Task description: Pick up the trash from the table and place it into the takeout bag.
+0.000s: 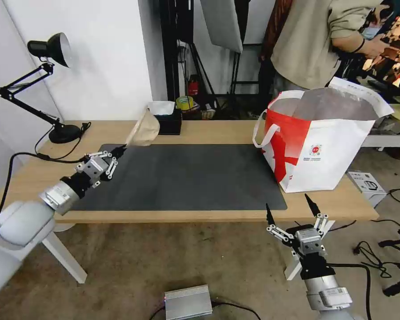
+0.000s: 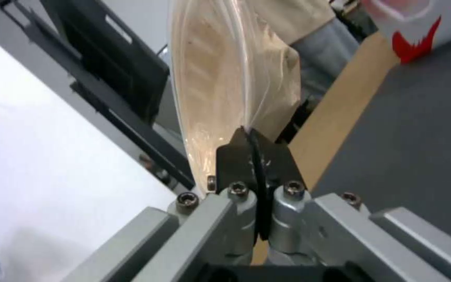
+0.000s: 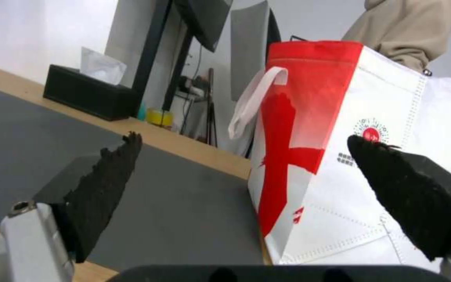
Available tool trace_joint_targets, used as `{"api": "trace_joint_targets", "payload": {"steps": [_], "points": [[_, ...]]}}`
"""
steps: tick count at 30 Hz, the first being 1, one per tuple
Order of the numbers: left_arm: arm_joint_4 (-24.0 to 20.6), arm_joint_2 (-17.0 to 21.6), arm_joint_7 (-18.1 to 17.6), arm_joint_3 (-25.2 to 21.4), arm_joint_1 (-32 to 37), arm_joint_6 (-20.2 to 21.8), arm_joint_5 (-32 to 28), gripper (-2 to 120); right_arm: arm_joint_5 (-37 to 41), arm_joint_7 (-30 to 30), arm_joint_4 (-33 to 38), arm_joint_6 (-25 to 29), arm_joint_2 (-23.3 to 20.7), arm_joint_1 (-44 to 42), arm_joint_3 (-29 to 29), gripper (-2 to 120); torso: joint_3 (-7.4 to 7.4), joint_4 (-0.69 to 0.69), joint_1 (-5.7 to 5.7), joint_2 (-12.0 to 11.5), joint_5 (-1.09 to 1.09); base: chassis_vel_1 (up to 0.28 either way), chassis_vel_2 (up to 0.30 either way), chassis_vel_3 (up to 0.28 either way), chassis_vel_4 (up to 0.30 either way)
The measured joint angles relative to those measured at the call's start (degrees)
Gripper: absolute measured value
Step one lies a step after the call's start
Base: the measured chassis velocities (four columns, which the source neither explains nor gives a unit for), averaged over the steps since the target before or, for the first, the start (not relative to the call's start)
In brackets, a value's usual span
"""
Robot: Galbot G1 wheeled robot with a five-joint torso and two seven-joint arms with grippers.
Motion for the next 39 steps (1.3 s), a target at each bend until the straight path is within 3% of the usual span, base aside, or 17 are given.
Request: {"api": "trace_joint_targets", "payload": {"steps": [5, 13, 21, 32, 39], "points": [[-1.05, 0.78, -0.54, 1.13, -1.48, 0.0, -0.37, 0, 0.0, 0.0, 0.0, 0.0, 0.0, 0.0, 0.0, 100, 0.0, 0.0, 0.0, 0.0, 0.0, 0.0, 0.0, 0.0, 0.0], [0.2, -0.32, -2.1, 13.82, -13.73, 0.33, 1.08, 0, 0.0, 0.0, 0.0, 0.0, 0.0, 0.0, 0.0, 100, 0.0, 0.0, 0.0, 0.0, -0.01, 0.0, 0.0, 0.0, 0.0], [2.25, -1.46, -2.16, 20.47, -22.22, 0.5, 1.11, 0, 0.0, 0.0, 0.0, 0.0, 0.0, 0.0, 0.0, 100, 0.0, 0.01, 0.0, 0.0, 0.0, 0.0, 0.0, 0.0, 0.0], [9.34, -5.71, -2.81, 34.93, -39.49, 0.52, 0.81, 0, 0.0, 0.0, 0.0, 0.0, 0.0, 0.0, 0.0, 100, 0.0, -0.01, 0.01, 0.0, 0.01, 0.0, 0.0, 0.0, 0.0], [14.27, -11.0, -2.85, 43.54, -50.37, 0.34, 1.65, 0, 0.0, 0.0, 0.0, 0.0, 0.0, 0.0, 0.0, 100, 0.0, 0.0, 0.0, 0.0, 0.0, 0.0, 0.0, 0.0, 0.0]]}}
